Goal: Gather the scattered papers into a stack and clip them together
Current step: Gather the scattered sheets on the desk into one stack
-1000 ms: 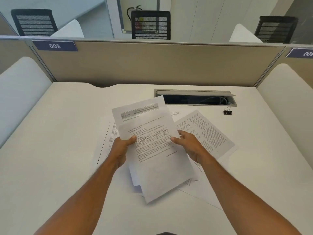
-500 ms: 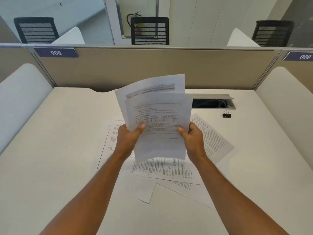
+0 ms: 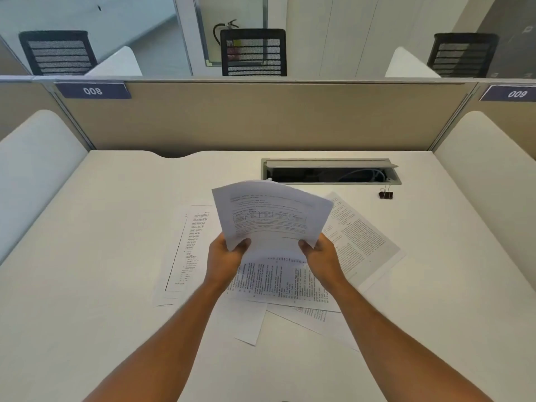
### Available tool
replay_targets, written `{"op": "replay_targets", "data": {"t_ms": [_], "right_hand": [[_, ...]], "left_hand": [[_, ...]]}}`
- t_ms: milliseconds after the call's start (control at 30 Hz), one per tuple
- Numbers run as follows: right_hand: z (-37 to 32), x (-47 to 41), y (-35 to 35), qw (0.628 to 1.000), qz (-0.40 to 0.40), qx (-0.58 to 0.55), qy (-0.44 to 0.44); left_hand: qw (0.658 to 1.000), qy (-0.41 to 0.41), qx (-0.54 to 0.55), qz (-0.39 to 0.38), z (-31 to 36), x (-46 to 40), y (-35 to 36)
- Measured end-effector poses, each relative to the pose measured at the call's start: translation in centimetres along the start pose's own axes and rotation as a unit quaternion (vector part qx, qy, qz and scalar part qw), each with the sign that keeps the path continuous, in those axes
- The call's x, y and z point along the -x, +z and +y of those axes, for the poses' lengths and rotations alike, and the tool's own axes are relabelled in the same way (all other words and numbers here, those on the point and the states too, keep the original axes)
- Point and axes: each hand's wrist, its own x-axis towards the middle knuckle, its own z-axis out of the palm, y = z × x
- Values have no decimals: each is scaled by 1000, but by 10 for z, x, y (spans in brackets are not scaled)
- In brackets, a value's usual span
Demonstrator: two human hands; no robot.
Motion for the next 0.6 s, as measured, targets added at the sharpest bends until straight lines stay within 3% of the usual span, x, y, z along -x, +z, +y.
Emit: {"op": "replay_targets", "data": {"t_ms": [133,233,400,500,600], "right_hand": [[2,-5,1,999,-7,49,2],[10,-15,-9,983,14,181,27],[46,-23,-32,864,5,490,116],[66,-14,-31,833,-38,532,146],[72,-7,-22,825,-24,551,124]], "left_hand": [[999,-22,-13,30,-5,-3,1],[997,-20,-34,70,-3,-7,-4],[990,-71,-64,103,-14,-10,-13],[981,-140,-73,112,-30,-9,-15],[972,-200,-64,103,-45,-5,-16]]}}
